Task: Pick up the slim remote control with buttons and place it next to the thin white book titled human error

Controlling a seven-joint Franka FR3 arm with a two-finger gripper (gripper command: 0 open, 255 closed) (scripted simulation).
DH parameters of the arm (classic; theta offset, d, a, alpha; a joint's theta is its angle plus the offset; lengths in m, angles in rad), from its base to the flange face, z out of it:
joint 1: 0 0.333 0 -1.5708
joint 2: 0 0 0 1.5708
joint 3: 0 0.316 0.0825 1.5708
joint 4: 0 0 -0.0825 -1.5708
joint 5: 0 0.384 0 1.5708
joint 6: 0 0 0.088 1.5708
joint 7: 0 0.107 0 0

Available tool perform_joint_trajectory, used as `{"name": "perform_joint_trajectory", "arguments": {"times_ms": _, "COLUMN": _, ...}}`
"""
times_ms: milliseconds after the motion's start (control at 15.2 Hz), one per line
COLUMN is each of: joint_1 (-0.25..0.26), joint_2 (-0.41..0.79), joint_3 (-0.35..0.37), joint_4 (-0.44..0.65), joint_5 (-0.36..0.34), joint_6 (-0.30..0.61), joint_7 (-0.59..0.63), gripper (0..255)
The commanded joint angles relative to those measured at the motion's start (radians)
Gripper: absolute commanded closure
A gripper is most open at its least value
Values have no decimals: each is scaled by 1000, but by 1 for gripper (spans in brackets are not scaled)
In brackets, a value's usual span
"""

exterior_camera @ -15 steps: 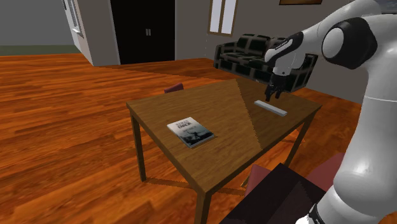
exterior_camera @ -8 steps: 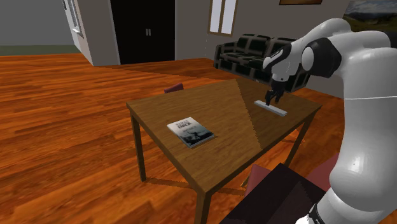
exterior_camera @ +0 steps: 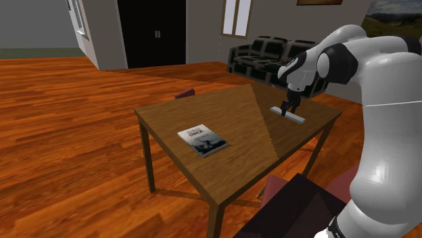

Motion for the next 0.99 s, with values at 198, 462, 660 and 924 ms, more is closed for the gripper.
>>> {"name": "perform_joint_trajectory", "arguments": {"times_ms": 198, "joint_1": 0, "joint_2": 1, "joint_3": 0, "joint_4": 0, "joint_5": 1, "joint_6": 1, "joint_7": 0, "gripper": 0}}
{"name": "perform_joint_trajectory", "arguments": {"times_ms": 462, "joint_1": 0, "joint_2": 1, "joint_3": 0, "joint_4": 0, "joint_5": 1, "joint_6": 1, "joint_7": -1, "gripper": 255}}
{"name": "perform_joint_trajectory", "arguments": {"times_ms": 660, "joint_1": 0, "joint_2": 1, "joint_3": 0, "joint_4": 0, "joint_5": 1, "joint_6": 1, "joint_7": -1, "gripper": 255}}
{"name": "perform_joint_trajectory", "arguments": {"times_ms": 924, "joint_1": 1, "joint_2": -6, "joint_3": -2, "joint_4": 4, "joint_5": -3, "joint_6": -9, "joint_7": 2, "gripper": 255}}
